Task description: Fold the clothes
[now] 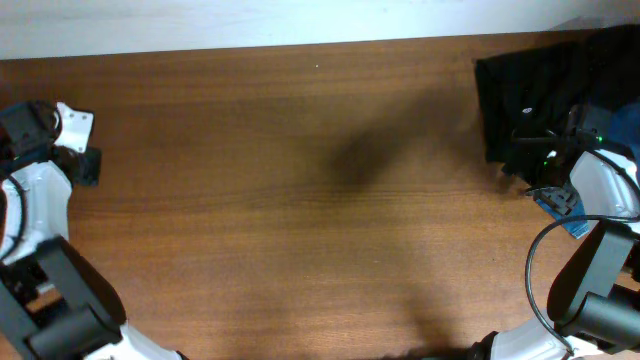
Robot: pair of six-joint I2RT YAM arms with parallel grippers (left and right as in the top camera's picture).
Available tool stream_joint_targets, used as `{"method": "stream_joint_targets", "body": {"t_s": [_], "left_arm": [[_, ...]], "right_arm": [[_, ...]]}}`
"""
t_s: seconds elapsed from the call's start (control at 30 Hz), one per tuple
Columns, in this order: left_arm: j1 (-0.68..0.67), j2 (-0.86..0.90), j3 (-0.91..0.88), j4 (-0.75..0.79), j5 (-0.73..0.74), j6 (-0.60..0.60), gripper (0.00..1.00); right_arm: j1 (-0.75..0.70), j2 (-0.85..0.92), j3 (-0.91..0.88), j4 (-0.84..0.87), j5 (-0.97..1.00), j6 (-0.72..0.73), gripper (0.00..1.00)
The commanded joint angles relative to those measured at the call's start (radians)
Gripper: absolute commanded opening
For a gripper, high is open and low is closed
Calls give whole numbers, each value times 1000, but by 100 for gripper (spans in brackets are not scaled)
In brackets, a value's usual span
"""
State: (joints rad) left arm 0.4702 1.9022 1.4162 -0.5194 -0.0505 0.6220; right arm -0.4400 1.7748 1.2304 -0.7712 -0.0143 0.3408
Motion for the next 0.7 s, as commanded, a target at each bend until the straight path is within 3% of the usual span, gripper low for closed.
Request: {"method": "stream_joint_targets", "body": {"t_s": [0.0,0.67], "left_arm": [[31,82,-7,26,39,65,0],[101,288,-7,250,22,114,0]], "right_arm": [[-5,-12,12,1,19,12,99],[-5,-12,12,0,19,12,99]]}}
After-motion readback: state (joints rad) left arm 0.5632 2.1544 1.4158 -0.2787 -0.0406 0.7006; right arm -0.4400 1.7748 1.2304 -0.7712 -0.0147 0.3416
